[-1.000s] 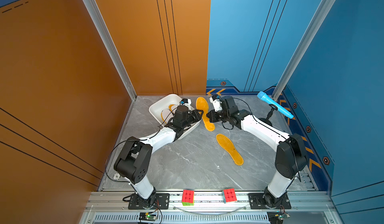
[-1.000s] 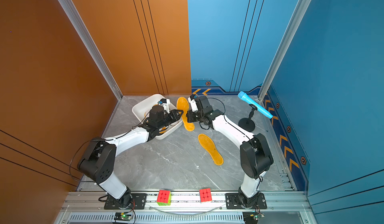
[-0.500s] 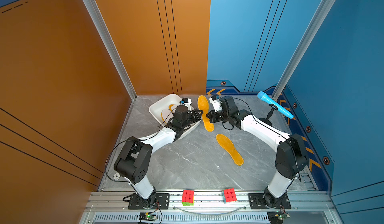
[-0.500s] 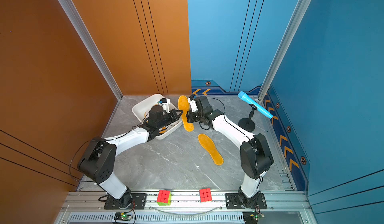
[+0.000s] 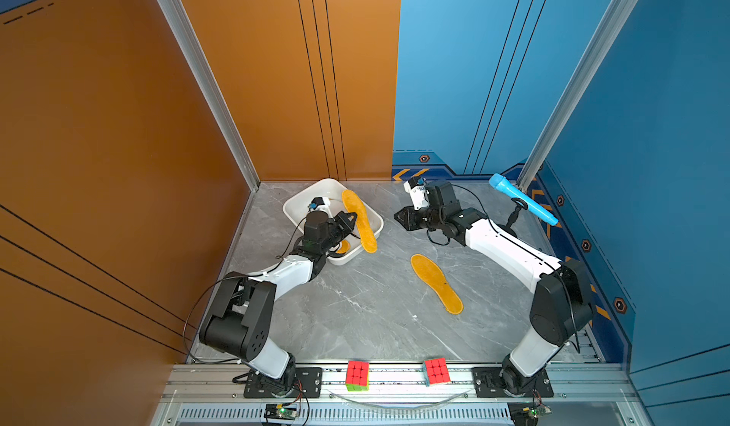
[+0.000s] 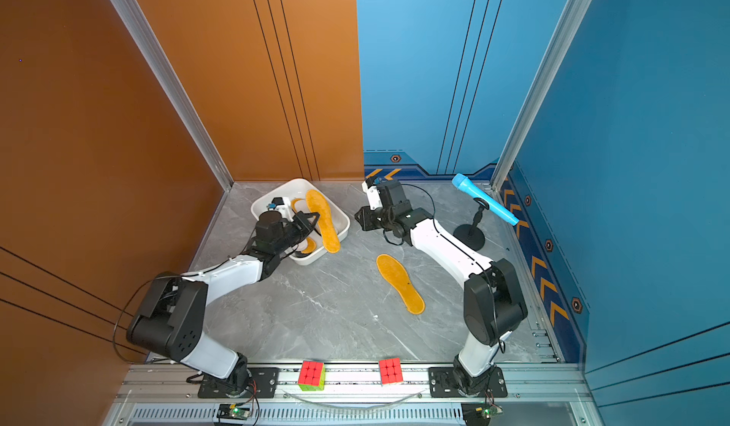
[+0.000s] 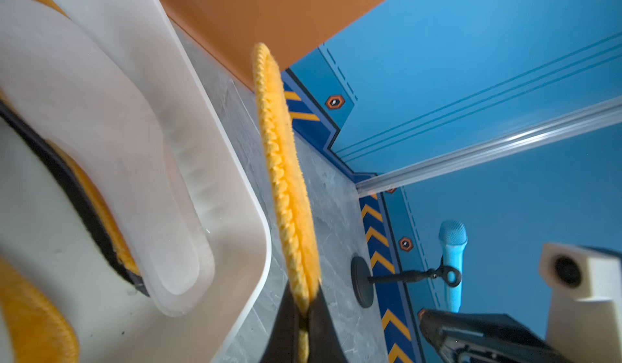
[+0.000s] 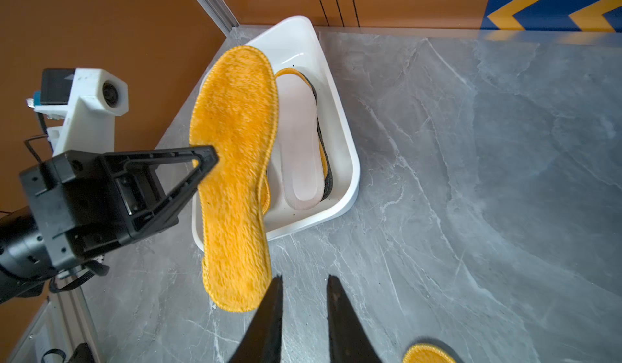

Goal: Put the insoles into the storage box
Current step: Place the insole in the storage box.

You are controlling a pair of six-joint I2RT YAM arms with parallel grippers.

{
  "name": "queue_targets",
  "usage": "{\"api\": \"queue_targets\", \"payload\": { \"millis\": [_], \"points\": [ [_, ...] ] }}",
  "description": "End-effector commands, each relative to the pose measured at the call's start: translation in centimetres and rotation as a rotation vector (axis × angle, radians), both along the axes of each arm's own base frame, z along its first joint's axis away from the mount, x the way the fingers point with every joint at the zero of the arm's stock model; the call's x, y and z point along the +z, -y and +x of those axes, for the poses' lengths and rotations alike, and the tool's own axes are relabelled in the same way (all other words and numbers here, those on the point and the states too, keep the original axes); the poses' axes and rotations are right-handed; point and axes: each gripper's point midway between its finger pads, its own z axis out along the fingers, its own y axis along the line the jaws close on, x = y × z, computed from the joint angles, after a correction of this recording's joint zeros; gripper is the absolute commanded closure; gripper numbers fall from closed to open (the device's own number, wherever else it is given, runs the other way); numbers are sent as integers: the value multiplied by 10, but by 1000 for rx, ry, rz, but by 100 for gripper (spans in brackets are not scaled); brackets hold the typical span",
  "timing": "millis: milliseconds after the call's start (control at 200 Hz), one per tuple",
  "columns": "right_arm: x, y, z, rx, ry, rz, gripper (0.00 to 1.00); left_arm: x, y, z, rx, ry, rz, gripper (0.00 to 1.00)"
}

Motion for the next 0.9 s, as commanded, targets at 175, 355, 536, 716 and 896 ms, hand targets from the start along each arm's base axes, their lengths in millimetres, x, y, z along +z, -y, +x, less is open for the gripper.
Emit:
{"api": "queue_targets", "payload": {
  "millis": [175,355,536,716,896],
  "points": [
    [8,16,2,-34,-7,84,74,19,-69,14,126,-21,-76,100],
    [2,20,2,-42,-22,89,74,-6,-98,27,174,-91,-78,100],
    [-2,22,3,-42,-32,91,74,-24,-109,44,156,-133,-91,100],
    [-5,25,4,-52,-40,94,74,-43,-111,58,144,-169,-93,100],
    [-8,28,4,-60,-47,91,74,-59,-118,66,156,-185,-121,100]
  ]
}}
